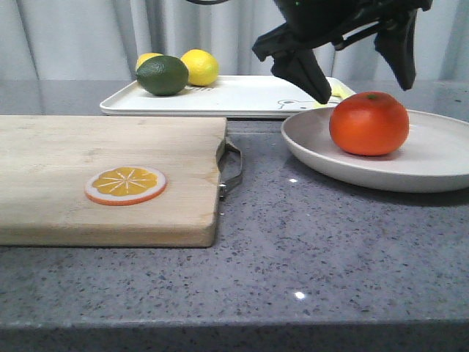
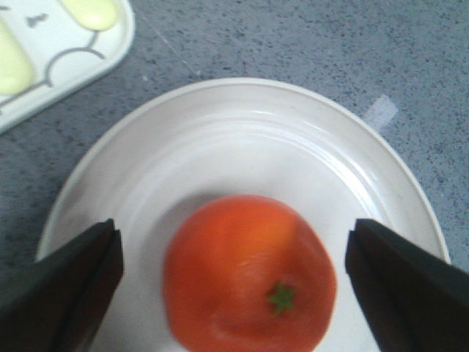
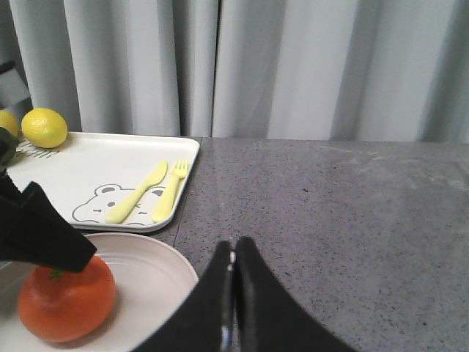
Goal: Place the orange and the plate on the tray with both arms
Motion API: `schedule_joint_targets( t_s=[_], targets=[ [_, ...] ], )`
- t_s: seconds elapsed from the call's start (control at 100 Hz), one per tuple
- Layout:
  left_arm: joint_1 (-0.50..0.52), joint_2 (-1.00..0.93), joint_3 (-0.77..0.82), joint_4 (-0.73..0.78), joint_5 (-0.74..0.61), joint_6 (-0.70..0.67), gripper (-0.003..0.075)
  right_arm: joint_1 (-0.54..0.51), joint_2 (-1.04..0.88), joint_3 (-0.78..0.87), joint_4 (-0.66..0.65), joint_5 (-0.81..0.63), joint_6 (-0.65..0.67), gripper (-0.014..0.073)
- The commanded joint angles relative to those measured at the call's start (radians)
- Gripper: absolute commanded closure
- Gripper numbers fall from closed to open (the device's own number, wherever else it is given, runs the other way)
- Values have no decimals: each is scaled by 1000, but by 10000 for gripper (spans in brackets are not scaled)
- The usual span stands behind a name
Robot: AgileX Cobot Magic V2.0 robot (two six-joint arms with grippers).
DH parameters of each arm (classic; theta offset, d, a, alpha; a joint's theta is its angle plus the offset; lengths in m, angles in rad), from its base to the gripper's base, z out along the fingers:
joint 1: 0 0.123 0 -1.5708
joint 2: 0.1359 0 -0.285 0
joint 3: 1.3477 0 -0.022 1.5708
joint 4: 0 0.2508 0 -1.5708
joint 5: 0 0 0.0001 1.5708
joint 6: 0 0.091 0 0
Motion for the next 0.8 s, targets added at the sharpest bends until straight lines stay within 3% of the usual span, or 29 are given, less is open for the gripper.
schedule_joint_targets(
  t_s=[0.0, 0.14, 0.43, 0.79],
  targets=[
    [8, -102, -37, 1, -21, 3, 218, -1, 14, -37, -3, -58, -2, 650],
    [10, -151, -37, 19, -1, 4, 293, -1, 14, -37, -3, -54, -2, 650],
    [10, -237, -30, 53, 1, 7, 324, -1, 14, -37, -3, -54, -2, 650],
    [10, -368, 83, 94, -13, 21, 684, -1, 14, -37, -3, -54, -2, 650]
  ],
)
